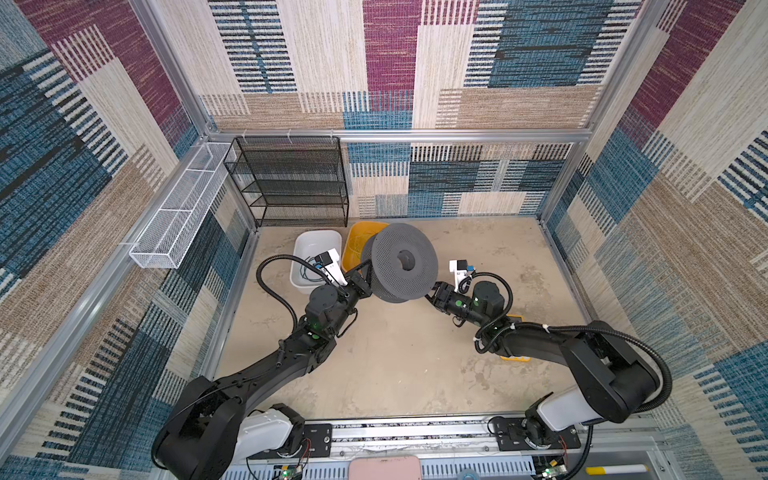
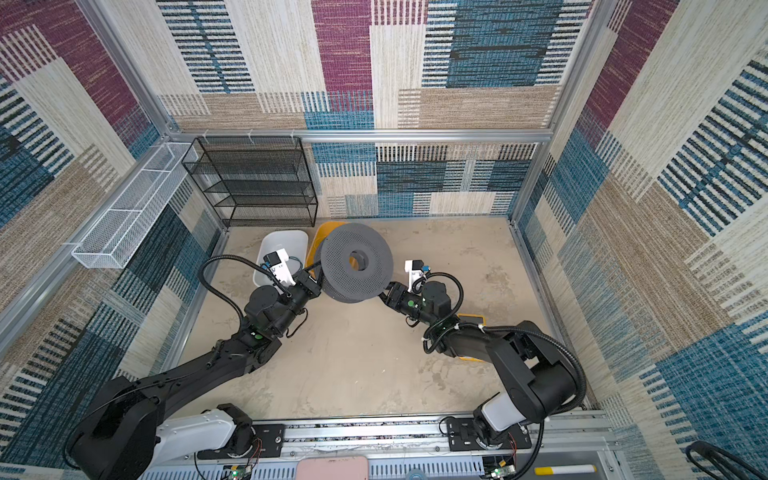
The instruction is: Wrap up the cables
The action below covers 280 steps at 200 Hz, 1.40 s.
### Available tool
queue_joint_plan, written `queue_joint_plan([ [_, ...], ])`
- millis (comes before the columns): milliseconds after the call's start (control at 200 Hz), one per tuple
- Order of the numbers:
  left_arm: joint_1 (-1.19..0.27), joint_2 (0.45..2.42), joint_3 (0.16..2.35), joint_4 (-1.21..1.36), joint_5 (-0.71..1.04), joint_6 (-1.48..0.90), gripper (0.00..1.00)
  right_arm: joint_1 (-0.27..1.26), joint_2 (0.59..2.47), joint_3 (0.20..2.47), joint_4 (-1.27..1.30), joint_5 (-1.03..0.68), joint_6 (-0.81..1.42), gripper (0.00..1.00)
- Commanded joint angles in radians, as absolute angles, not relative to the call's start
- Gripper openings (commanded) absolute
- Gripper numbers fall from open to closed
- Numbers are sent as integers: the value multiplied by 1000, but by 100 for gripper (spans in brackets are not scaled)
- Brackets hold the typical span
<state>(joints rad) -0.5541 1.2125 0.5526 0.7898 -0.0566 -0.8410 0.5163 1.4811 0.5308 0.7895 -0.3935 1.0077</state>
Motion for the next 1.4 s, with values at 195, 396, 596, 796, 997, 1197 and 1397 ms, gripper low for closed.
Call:
queue_joint_plan([
  [195, -545, 1220, 561, 827, 15, -826, 0, 493, 1373, 517, 598, -278, 904, 54],
  [396, -541, 1265, 587, 831, 159, -802, 0, 419, 1324, 511, 552, -224, 936, 61],
  [596, -541, 1307, 535, 926, 231, -812, 0, 398, 1381, 586, 597, -223, 982, 65],
  [796, -543, 1290, 520, 865, 239, -763, 0, 355, 1383, 580, 705, -260, 1057, 69],
  [997, -541, 1323, 501, 900, 245, -757, 0, 351, 1298, 582, 688, -258, 1057, 69],
  [1197, -541, 1400, 516, 932, 338, -801, 0, 336, 1209, 652, 435, -160, 894, 72],
  [1397, -543, 1535, 471, 1121, 392, -914, 0, 300, 1173, 595, 339, -211, 775, 73],
])
